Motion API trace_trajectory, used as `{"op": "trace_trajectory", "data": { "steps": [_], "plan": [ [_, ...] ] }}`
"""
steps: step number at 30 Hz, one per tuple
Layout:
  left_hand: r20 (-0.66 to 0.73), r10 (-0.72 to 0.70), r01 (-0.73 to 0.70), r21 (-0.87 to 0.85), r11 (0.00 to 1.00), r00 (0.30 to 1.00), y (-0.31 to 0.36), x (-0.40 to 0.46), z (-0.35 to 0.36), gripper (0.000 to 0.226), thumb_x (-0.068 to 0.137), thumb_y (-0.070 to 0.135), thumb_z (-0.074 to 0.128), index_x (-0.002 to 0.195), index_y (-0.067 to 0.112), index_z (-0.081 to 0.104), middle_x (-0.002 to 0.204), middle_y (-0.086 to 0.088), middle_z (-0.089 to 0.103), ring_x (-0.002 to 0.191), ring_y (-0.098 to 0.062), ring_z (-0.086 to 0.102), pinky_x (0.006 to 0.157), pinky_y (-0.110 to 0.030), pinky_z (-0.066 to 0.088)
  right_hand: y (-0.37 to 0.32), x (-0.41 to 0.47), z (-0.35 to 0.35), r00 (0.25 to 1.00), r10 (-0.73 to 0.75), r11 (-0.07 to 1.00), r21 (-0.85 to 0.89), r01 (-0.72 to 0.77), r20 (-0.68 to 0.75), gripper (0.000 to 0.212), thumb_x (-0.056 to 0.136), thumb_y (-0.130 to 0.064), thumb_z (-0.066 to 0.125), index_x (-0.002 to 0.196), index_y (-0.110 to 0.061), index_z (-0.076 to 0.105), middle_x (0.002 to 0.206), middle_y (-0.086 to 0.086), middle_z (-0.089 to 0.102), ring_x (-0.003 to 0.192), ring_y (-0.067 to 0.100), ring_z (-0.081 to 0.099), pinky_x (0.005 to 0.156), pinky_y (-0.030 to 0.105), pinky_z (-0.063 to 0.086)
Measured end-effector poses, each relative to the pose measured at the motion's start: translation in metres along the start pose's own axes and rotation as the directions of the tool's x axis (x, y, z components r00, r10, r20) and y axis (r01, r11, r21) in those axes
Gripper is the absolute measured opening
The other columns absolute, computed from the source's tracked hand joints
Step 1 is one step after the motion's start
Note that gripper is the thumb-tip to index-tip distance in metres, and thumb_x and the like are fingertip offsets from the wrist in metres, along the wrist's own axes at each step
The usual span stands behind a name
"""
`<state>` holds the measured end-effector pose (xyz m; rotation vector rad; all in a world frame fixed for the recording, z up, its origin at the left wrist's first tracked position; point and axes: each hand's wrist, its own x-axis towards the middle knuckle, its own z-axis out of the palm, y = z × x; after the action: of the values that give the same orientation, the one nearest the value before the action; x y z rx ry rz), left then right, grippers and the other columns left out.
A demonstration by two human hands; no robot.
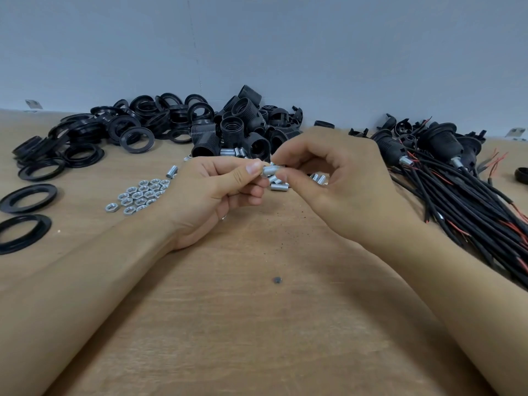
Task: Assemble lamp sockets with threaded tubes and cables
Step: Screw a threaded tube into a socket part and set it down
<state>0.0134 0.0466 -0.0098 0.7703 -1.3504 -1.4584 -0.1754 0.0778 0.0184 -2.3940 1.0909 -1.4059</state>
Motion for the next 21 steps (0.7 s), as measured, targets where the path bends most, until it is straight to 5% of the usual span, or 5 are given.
{"op": "trace_trajectory", "data": {
  "steps": [10, 16, 21],
  "plan": [
    [0.036, -0.032, 0.033, -0.028, 0.999, 0.999, 0.0028, -0.0005, -0.0005, 0.018, 0.082, 0.017, 0.063, 0.080, 0.010, 0.079, 0.078, -0.006, 0.071, 0.067, -0.010, 0.064, 0.064, -0.021, 0.055, -0.0014, 0.0019, -0.0003, 0.985, -0.170, 0.966, -0.192, 0.172, 0.028, 0.008, 0.084, 0.002, 0.070, 0.086, -0.005, 0.072, 0.079, 0.002, 0.065, 0.071, 0.011, 0.058, 0.068, 0.024, 0.047],
    [0.050, -0.029, 0.033, -0.084, 0.996, 0.998, 0.0030, 0.0009, -0.0028, 0.016, 0.082, 0.013, 0.069, 0.093, 0.007, 0.079, 0.090, -0.008, 0.075, 0.075, -0.011, 0.066, 0.073, -0.022, 0.056, -0.0001, 0.0005, 0.0011, 0.998, 0.063, 0.995, 0.082, -0.061, -0.021, 0.011, 0.083, -0.002, 0.073, 0.091, -0.009, 0.071, 0.083, -0.009, 0.066, 0.079, 0.005, 0.064, 0.073, 0.014, 0.050],
    [0.031, -0.004, 0.007, -0.112, 0.994, 1.000, 0.0051, 0.0015, -0.0040, 0.023, 0.073, 0.017, 0.075, 0.094, 0.009, 0.080, 0.092, -0.008, 0.075, 0.076, -0.010, 0.067, 0.073, -0.021, 0.055, -0.0042, 0.0023, 0.0012, 0.983, 0.181, 0.938, 0.306, -0.161, -0.039, 0.018, 0.081, -0.001, 0.075, 0.086, -0.018, 0.070, 0.081, -0.009, 0.070, 0.079, 0.008, 0.069, 0.075, 0.023, 0.057]
  ]
}}
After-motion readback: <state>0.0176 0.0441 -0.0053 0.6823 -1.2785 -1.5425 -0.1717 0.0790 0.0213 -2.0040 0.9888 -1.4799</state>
